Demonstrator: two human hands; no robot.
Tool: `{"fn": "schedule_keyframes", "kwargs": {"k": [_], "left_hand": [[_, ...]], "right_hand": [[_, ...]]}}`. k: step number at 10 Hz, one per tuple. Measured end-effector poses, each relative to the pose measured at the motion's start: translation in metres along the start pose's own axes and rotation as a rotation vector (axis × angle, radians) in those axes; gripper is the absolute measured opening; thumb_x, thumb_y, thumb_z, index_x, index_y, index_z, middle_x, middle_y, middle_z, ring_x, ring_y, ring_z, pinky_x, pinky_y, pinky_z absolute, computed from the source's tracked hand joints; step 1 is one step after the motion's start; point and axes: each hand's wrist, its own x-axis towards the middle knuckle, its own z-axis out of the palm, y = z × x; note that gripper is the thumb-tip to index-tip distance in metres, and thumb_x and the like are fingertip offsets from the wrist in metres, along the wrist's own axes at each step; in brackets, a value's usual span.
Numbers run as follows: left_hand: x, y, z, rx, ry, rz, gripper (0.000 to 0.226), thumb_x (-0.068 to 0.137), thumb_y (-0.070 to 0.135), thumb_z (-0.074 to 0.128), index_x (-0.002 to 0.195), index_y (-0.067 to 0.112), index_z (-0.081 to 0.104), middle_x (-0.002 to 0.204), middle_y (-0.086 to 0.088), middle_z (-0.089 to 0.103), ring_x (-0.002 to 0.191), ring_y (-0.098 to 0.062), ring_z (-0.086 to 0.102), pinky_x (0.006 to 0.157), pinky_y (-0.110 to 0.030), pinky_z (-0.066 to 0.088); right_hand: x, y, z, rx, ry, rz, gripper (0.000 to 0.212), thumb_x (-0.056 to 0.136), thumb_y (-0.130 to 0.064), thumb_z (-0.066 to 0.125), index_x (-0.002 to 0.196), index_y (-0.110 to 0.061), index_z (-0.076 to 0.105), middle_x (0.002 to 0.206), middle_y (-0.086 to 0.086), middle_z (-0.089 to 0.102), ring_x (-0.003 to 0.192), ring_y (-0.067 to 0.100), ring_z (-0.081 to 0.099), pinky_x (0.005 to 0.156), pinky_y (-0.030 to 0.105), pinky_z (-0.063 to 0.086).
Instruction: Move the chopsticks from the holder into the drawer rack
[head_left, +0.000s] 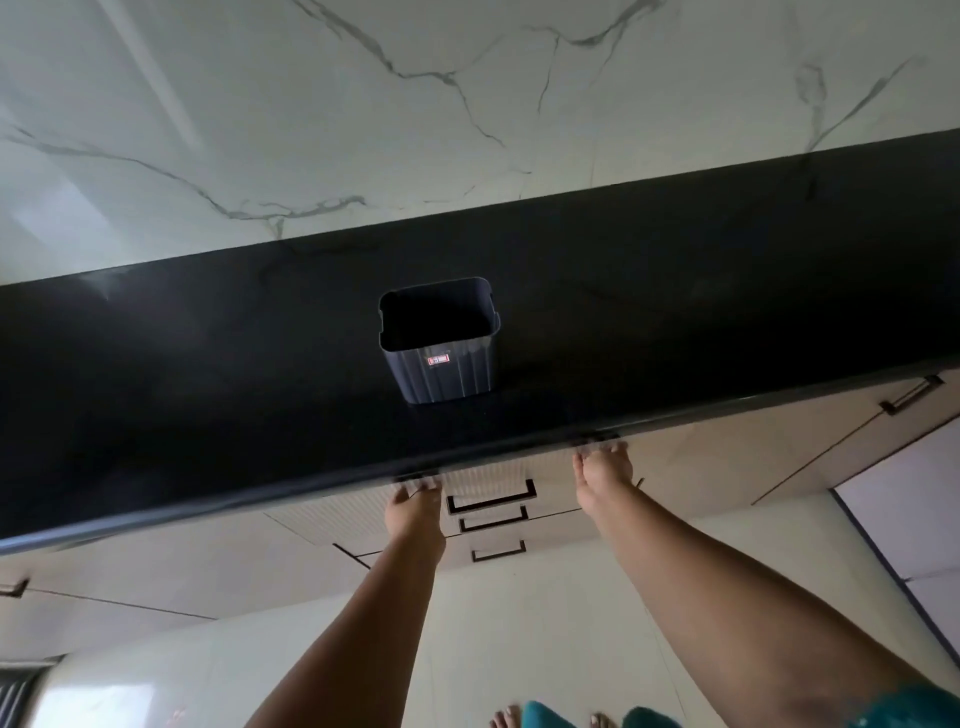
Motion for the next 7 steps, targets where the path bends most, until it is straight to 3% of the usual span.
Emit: {"fn": "schedule_keyframes", "kwargs": {"k": [1,2,3,4,5,6,7], "left_hand": [[0.007,0.001,0.003,-0.080,0.000,0.028,0.054,0.087,-0.011,0.057,0.137,0.008,0.048,0.119,-0.013,0.066,0.109,-0.022,0.064,0.098,-0.028,0.044],[0.021,-0.003,0.009,-0.028,0.037,0.049,0.030,0.083,-0.014,0.058,0.101,0.009,0.066,0.089,-0.004,0.068,0.093,-0.020,0.063,0.089,-0.026,0.044],[0.021,-0.007,0.011,0.006,0.022,0.085,0.032,0.083,-0.013,0.060,0.100,0.013,0.066,0.097,-0.004,0.070,0.098,-0.019,0.063,0.092,-0.027,0.044],[0.015,-0.017,0.007,0.227,-0.034,0.164,0.052,0.087,-0.001,0.062,0.132,0.021,0.048,0.136,-0.003,0.059,0.114,-0.017,0.061,0.092,-0.028,0.043],[0.009,-0.022,0.008,0.424,-0.078,0.168,0.071,0.089,0.004,0.060,0.148,0.021,0.025,0.152,-0.005,0.040,0.130,-0.025,0.050,0.098,-0.030,0.040],[-0.019,-0.039,0.015,0.776,-0.031,0.319,0.058,0.093,0.020,0.055,0.146,0.015,0.031,0.149,-0.012,0.042,0.130,-0.031,0.047,0.100,-0.034,0.041],[-0.031,-0.057,0.015,0.893,0.000,0.549,0.045,0.095,0.033,0.049,0.134,0.012,0.048,0.136,-0.013,0.049,0.123,-0.029,0.048,0.101,-0.037,0.042]], "right_hand": [[-0.002,0.005,0.004,0.090,0.003,0.011,0.064,0.098,0.008,0.030,0.151,-0.029,0.027,0.153,0.007,0.038,0.135,0.026,0.046,0.112,0.037,0.040],[0.014,0.007,0.013,0.085,0.024,0.025,0.049,0.095,0.010,0.034,0.131,-0.019,0.050,0.129,0.010,0.056,0.104,0.019,0.060,0.099,0.031,0.050],[0.021,0.013,0.006,-0.032,-0.053,0.029,0.055,0.094,0.015,0.028,0.133,-0.018,0.046,0.131,0.009,0.054,0.102,0.018,0.062,0.104,0.036,0.048],[0.022,0.022,-0.013,-0.209,-0.178,0.000,0.067,0.095,0.016,0.018,0.148,-0.024,0.026,0.159,0.005,0.023,0.134,0.028,0.046,0.108,0.038,0.043],[0.023,0.022,-0.019,-0.344,-0.186,-0.007,0.064,0.096,0.013,0.022,0.147,-0.025,0.026,0.159,0.004,0.024,0.134,0.028,0.045,0.107,0.037,0.044],[0.002,0.024,-0.018,-0.816,-0.162,-0.059,0.067,0.095,-0.001,0.040,0.151,-0.031,0.020,0.146,0.004,0.047,0.112,0.024,0.060,0.079,0.033,0.053],[-0.007,0.035,-0.021,-1.056,-0.142,-0.223,0.051,0.096,-0.014,0.046,0.145,-0.022,0.036,0.139,0.006,0.056,0.114,0.026,0.060,0.082,0.030,0.049]]}}
